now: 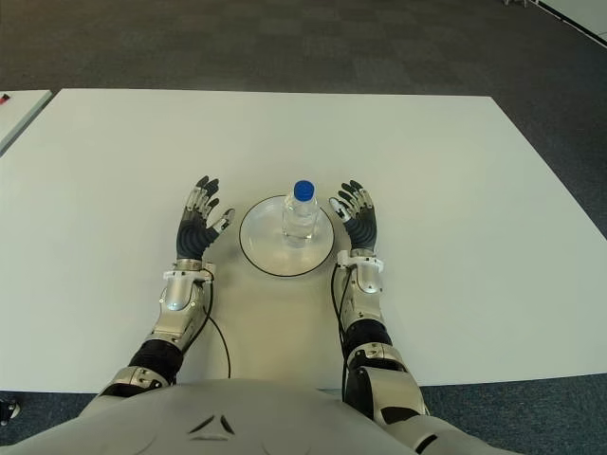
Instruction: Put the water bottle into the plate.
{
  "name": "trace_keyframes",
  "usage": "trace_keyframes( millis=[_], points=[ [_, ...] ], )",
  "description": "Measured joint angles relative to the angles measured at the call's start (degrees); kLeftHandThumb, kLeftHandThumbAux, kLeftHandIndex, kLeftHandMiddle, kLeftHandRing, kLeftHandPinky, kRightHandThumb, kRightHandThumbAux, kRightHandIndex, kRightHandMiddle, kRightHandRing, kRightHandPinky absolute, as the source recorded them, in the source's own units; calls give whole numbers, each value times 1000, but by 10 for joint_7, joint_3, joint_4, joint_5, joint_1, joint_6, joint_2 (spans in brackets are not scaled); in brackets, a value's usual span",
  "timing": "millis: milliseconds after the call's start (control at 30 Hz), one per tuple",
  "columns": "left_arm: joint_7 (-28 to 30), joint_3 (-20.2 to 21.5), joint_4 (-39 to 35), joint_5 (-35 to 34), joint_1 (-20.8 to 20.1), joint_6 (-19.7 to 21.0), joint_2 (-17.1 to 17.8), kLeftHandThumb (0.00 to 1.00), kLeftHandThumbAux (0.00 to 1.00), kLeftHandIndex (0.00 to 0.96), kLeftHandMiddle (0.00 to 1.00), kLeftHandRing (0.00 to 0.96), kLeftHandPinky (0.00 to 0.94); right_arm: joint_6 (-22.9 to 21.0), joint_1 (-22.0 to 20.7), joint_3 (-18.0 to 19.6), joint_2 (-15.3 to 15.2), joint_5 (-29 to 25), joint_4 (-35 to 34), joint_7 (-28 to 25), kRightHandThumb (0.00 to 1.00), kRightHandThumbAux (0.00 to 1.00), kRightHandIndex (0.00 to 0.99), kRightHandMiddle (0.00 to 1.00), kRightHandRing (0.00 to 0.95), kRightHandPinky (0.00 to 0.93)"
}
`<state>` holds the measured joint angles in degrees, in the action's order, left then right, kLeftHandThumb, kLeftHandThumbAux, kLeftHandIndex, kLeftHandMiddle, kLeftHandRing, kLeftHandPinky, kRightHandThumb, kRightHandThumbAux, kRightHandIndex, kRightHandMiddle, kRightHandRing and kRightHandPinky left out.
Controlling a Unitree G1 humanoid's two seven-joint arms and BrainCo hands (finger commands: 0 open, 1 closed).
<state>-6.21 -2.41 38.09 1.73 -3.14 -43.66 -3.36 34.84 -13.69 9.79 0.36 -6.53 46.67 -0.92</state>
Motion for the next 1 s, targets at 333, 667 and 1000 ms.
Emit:
trace_keyframes(
  millis=[333, 667, 1000],
  points=[
    [0, 1, -11, -1, 3, -1, 0, 326, 839, 76, 137, 105, 111, 1, -2, -4, 1, 23, 3, 37, 108, 854, 312, 403, 389, 400],
    [0, 0, -17, -1, 3, -1, 0, 316, 833, 74, 138, 106, 108, 11, -2, -4, 9, 22, 4, 38, 153, 866, 355, 433, 443, 445],
    [0, 1, -17, -1, 3, -1, 0, 315, 829, 80, 144, 111, 117, 24, -2, -4, 12, 22, 8, 38, 181, 868, 364, 440, 457, 468]
  ],
)
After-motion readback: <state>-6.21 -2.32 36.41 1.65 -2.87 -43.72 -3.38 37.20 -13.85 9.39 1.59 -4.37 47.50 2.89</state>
